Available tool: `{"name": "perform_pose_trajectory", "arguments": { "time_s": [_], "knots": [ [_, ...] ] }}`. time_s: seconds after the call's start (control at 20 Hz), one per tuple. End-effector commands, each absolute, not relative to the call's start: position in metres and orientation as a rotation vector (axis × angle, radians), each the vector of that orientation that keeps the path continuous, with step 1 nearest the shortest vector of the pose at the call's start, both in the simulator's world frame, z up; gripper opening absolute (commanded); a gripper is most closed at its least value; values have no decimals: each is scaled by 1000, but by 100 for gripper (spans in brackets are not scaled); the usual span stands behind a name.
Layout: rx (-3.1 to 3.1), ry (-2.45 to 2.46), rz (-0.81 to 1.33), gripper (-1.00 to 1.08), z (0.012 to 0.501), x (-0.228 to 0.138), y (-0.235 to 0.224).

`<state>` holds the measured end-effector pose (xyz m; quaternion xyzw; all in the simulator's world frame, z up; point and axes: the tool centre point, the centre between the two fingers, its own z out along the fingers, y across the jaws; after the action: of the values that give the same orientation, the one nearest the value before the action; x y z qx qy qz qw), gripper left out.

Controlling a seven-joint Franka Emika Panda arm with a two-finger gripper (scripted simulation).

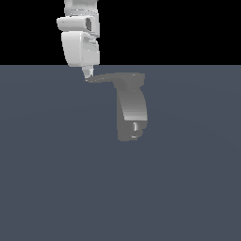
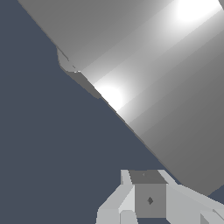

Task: Turn on the faucet by rotating a designated handle.

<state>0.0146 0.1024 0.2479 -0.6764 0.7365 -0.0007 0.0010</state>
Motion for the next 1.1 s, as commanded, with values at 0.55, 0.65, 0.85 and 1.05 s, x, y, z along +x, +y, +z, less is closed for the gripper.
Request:
{"name": "perform_pose_trajectory", "arguments": {
  "time_s": [0.55,0.65,0.85,1.05],
  "knots": [
    [-2125,2312,-1,-100,248,-14,87],
    [-2125,2312,-1,-100,248,-19,84],
    [-2126,2312,-1,-100,248,-29,76],
    [-2126,2312,-1,-100,248,-40,69]
  ]
}}
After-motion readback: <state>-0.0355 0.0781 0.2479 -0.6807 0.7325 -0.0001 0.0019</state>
